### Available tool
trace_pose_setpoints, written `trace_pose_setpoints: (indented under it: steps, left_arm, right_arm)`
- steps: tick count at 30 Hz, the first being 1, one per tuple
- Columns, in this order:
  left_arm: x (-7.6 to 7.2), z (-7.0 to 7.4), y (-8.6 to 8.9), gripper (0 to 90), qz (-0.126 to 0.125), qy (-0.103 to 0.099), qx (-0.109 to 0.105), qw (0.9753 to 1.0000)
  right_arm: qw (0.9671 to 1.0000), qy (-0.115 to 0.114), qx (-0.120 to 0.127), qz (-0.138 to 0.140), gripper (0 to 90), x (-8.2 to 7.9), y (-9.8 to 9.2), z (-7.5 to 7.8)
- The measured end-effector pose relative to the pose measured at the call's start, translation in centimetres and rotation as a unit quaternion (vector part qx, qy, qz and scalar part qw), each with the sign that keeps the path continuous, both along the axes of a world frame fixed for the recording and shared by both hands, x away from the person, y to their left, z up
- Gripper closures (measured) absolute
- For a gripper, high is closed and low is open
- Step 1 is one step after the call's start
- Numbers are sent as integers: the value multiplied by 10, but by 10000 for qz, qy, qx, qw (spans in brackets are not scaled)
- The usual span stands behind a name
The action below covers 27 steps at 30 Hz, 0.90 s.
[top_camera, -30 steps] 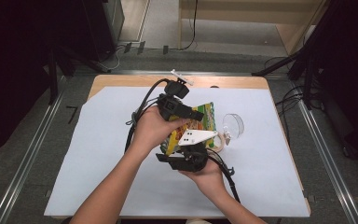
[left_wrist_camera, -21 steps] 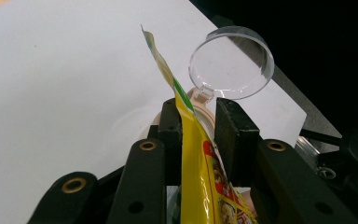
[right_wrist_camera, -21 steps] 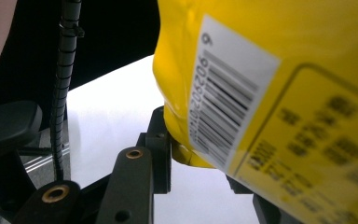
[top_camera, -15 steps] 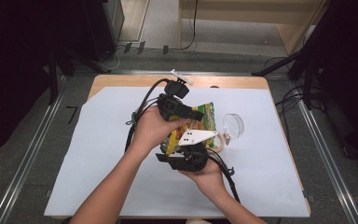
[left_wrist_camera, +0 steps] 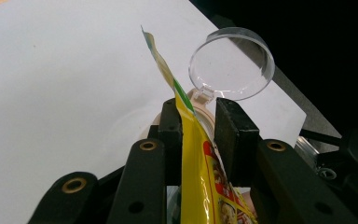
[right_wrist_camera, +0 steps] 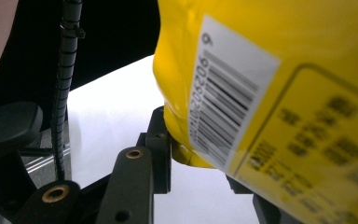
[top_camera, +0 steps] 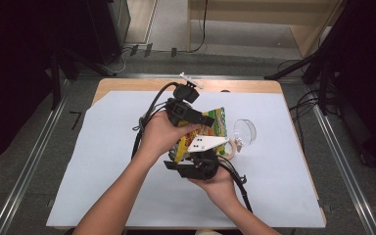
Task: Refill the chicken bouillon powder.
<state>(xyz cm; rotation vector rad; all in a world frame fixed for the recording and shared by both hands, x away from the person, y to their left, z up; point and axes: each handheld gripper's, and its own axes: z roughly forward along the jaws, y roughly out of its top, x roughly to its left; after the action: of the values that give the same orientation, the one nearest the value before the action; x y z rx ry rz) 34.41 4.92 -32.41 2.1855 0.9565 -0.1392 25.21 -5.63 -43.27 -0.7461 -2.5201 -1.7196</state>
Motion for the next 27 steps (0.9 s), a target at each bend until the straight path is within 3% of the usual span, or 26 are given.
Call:
trace_pose_setpoints:
  steps: [27]
  left_arm:
    - [0,2,-1,731,1,8,-6,10000]
  right_arm:
    - [10000,19,18,-4,685,0,0,1]
